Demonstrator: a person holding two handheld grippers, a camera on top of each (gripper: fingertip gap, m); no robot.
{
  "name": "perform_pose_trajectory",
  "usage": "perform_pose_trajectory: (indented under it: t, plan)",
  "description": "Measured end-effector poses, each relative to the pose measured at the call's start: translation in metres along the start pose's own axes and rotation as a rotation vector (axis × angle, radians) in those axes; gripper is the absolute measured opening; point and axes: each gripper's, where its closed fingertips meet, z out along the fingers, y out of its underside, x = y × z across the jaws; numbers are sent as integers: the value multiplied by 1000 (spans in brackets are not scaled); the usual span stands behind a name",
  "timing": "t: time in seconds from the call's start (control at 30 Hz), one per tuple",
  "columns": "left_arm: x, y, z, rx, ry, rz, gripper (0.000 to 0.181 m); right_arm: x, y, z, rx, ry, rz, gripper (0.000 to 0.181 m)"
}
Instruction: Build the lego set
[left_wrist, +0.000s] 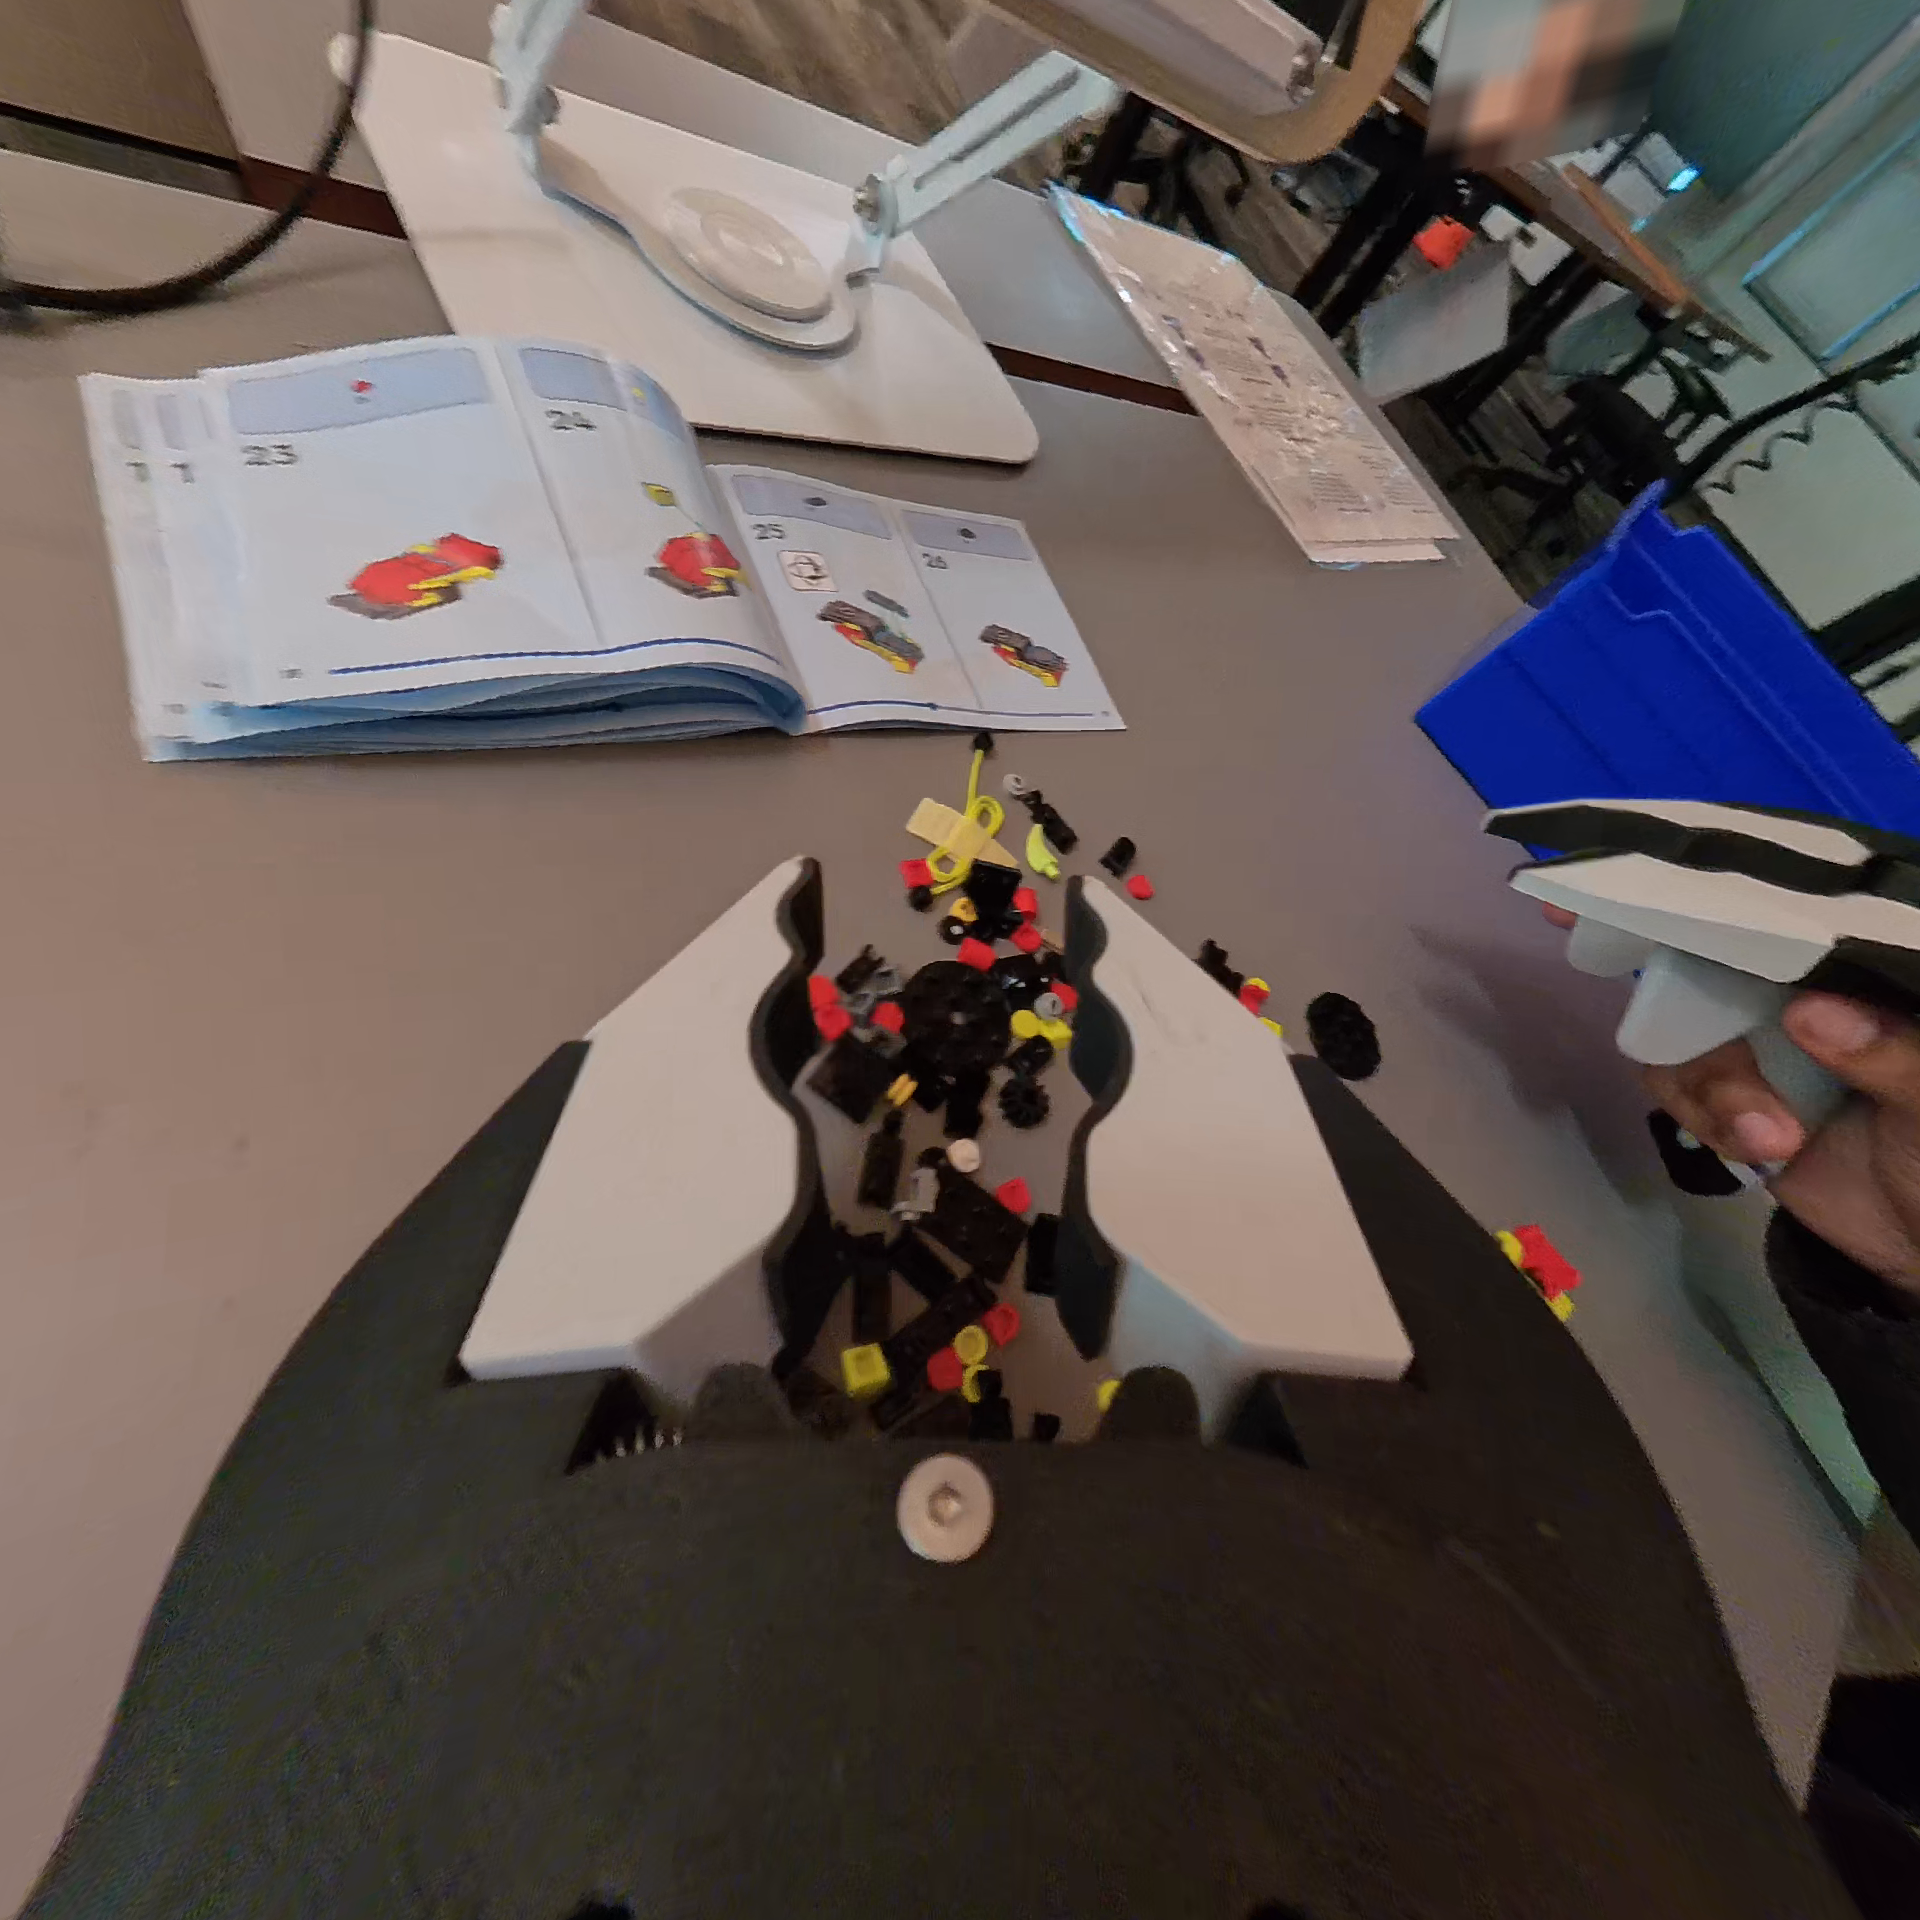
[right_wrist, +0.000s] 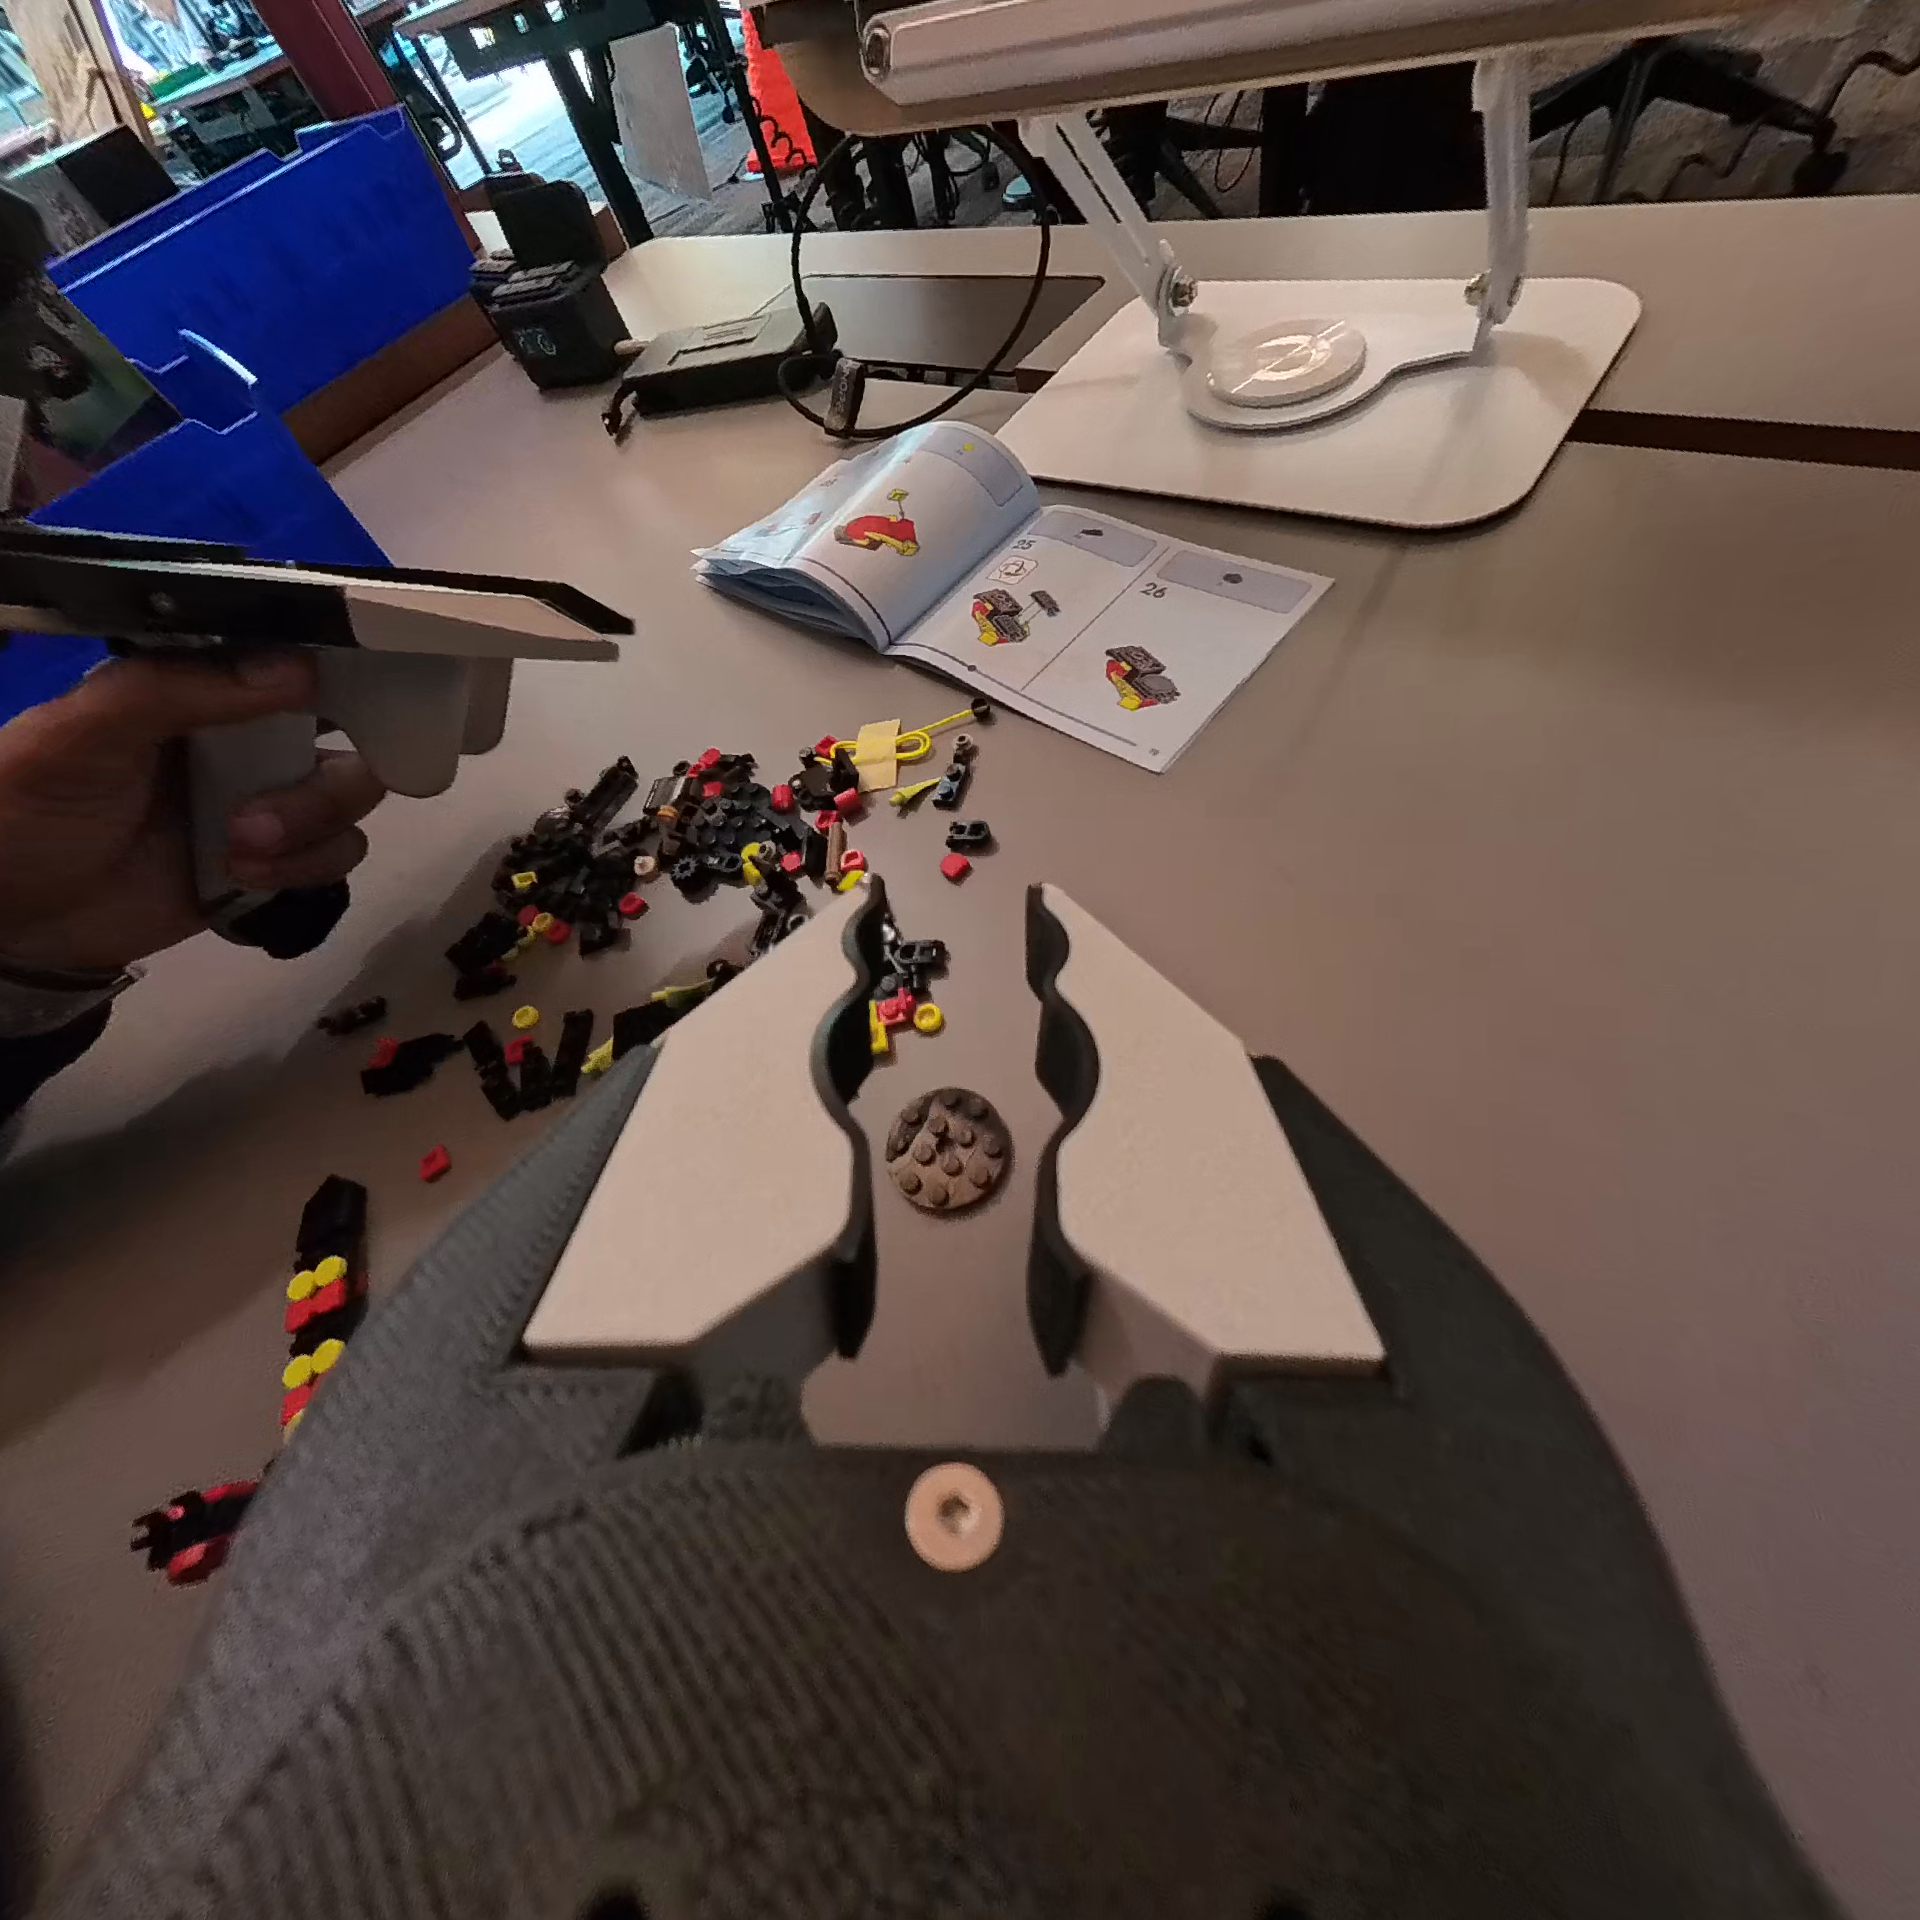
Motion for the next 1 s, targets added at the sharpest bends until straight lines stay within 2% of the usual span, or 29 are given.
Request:
perform_pose_trajectory:
  t: [0.1, 0.17, 0.3, 0.37, 0.43, 0.5, 0.63, 0.73, 0.83, 1.0]
  plan:
    - [-10, -3, -9, 16, -52, -20, 49, 4, 0, 7, -18, 33, -14, 8]
    - [-15, -8, -18, 55, -81, -10, 41, 4, 0, 12, -25, 47, -50, 5]
    - [-31, -16, -40, 121, -221, 110, 29, -6, -6, 25, -16, 21, -110, 6]
    - [-34, -14, -47, 133, -245, 155, 24, -9, -11, 32, 7, 20, -166, 4]
    - [-30, -6, -50, 113, -195, 132, 30, -12, -16, 38, 30, 20, -222, 0]
    - [-30, -1, -54, 101, -160, 97, 24, -17, -18, 44, 30, 10, -251, 0]
    - [-47, -3, -71, 124, -252, 123, 19, -29, -15, 56, -2, -26, -277, 8]
    - [-66, -3, -79, 143, -383, 113, 21, -38, -13, 61, -19, -56, -308, 8]
    - [-72, 0, -80, 126, -395, 89, 0, -41, -12, 65, -36, -60, -312, 12]
    - [-70, -3, -77, 159, -370, 78, 0, -49, -12, 62, -35, -116, -279, 7]
